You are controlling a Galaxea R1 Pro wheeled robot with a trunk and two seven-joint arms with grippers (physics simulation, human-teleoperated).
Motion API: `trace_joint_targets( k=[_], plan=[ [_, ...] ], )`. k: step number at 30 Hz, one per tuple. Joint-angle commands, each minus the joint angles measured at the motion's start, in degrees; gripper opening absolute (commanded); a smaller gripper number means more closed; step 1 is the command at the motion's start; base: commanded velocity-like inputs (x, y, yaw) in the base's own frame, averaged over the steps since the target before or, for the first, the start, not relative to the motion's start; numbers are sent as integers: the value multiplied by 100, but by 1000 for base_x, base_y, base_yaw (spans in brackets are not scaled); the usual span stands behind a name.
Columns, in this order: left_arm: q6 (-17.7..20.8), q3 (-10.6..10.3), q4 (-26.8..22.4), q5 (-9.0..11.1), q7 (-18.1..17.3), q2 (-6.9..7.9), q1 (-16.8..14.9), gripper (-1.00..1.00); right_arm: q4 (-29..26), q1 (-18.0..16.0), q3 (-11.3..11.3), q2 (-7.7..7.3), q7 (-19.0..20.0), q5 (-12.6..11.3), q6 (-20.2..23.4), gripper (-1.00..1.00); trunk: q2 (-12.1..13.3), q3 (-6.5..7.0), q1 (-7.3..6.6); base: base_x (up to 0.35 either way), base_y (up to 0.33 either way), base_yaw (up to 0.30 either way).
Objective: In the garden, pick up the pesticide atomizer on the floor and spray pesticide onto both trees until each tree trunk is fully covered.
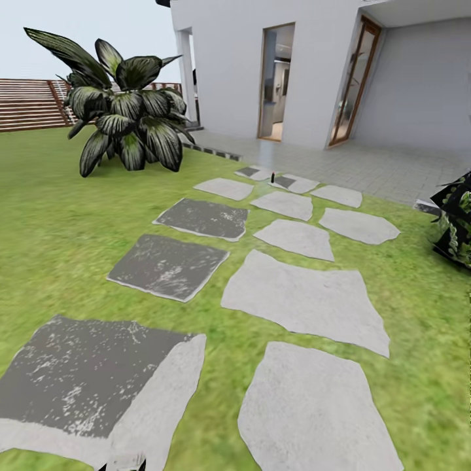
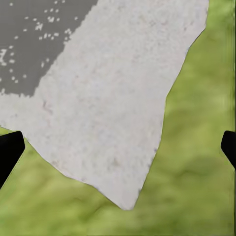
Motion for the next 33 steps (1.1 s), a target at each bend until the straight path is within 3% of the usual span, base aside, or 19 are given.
trace_joint_targets(
  k=[1,21,33],
  plan=[
    [0,0,0,-2,0,0,0,100,0,0,0,1,0,0,0,100,0,8,0,339,0,-197],
    [0,0,0,0,0,2,0,100,0,-1,0,-3,-8,0,0,100,0,151,0,339,0,-190],
    [0,0,0,0,0,6,0,100,0,0,0,3,-12,0,3,100,0,199,0,339,0,-76]
  ],
)
